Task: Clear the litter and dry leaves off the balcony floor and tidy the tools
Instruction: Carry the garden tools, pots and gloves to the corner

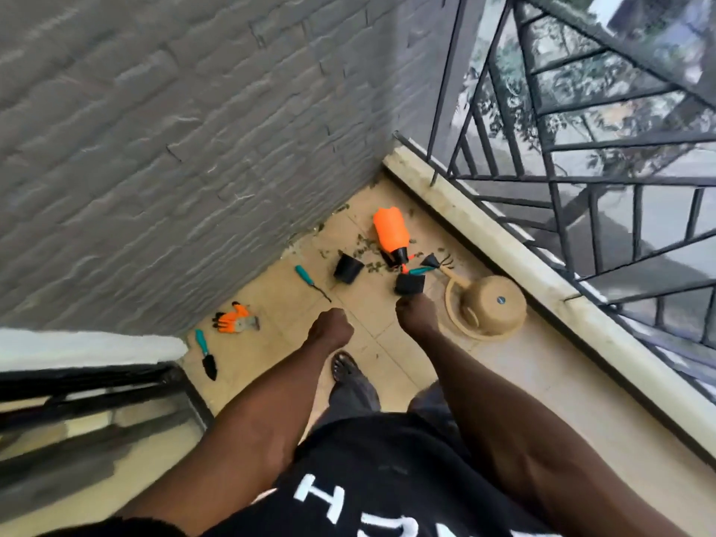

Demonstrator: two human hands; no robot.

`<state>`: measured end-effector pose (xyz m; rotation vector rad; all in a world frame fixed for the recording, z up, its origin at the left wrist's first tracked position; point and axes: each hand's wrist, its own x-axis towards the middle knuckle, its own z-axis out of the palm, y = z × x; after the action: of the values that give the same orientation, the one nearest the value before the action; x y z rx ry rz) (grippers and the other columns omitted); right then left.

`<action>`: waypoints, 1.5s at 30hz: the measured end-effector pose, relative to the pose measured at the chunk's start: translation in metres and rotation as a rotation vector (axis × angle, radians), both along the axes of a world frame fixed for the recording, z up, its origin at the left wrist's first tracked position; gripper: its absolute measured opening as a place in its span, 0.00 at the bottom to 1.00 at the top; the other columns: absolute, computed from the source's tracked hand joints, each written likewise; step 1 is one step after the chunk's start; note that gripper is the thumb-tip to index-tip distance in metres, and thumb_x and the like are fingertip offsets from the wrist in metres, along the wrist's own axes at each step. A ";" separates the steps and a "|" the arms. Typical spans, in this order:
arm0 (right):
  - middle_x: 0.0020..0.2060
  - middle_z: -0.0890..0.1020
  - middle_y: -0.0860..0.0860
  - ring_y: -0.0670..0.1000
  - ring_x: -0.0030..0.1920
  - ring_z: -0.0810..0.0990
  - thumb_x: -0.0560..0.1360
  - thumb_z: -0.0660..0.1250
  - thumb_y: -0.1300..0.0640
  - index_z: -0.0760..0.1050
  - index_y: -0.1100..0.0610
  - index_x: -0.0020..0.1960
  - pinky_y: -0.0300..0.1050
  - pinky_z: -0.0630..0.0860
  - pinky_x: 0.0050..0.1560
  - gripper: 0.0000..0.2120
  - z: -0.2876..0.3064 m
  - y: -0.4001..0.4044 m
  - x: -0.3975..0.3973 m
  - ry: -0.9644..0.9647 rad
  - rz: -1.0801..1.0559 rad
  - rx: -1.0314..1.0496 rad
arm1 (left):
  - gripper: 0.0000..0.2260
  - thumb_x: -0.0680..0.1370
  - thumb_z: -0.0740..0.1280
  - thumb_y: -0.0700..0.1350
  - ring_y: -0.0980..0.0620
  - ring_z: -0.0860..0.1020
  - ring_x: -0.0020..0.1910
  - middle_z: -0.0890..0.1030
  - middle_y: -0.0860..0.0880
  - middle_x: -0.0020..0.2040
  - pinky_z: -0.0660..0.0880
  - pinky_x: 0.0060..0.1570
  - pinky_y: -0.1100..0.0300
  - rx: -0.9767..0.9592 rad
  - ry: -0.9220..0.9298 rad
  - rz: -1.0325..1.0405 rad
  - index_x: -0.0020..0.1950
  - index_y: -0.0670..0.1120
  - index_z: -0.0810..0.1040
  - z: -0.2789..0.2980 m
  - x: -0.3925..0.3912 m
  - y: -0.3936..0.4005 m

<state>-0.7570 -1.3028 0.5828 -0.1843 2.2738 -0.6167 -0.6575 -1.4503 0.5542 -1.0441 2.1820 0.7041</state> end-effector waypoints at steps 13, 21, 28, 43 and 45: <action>0.45 0.82 0.62 0.61 0.47 0.80 0.76 0.58 0.63 0.73 0.61 0.38 0.46 0.69 0.41 0.09 -0.118 -0.057 -0.114 -0.187 -0.068 0.068 | 0.05 0.79 0.61 0.43 0.46 0.77 0.48 0.81 0.43 0.52 0.72 0.44 0.58 0.115 -0.132 0.060 0.44 0.45 0.74 -0.072 -0.100 -0.065; 0.40 0.82 0.59 0.59 0.42 0.79 0.77 0.60 0.65 0.80 0.68 0.45 0.45 0.72 0.40 0.11 -0.268 -0.115 -0.181 -0.151 -0.249 -0.024 | 0.10 0.79 0.61 0.44 0.44 0.78 0.53 0.80 0.44 0.56 0.74 0.48 0.55 0.121 -0.202 0.082 0.56 0.43 0.78 -0.238 -0.191 -0.139; 0.41 0.83 0.61 0.60 0.45 0.80 0.73 0.61 0.65 0.79 0.66 0.41 0.44 0.71 0.41 0.09 -0.491 -0.180 -0.195 -0.073 -0.383 0.084 | 0.18 0.81 0.63 0.52 0.41 0.76 0.61 0.78 0.41 0.63 0.73 0.54 0.52 -0.014 -0.127 0.084 0.65 0.41 0.75 -0.475 -0.250 -0.208; 0.53 0.84 0.57 0.56 0.53 0.81 0.71 0.60 0.66 0.82 0.60 0.55 0.40 0.75 0.50 0.17 -0.620 -0.231 -0.139 -0.165 -0.768 0.147 | 0.10 0.74 0.67 0.35 0.46 0.80 0.53 0.83 0.45 0.54 0.76 0.47 0.56 0.170 -0.102 -0.001 0.54 0.43 0.80 -0.586 -0.187 -0.269; 0.54 0.84 0.57 0.56 0.54 0.81 0.72 0.59 0.66 0.82 0.61 0.57 0.42 0.76 0.53 0.18 -0.617 -0.233 -0.136 -0.172 -0.737 0.148 | 0.10 0.74 0.67 0.34 0.46 0.80 0.52 0.83 0.45 0.52 0.77 0.47 0.56 0.193 -0.073 -0.033 0.53 0.43 0.80 -0.583 -0.174 -0.267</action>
<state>-0.8927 -1.5362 -0.0340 0.7809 2.1720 -0.7834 -0.8311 -1.7169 -0.0289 -0.9185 2.0193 0.8302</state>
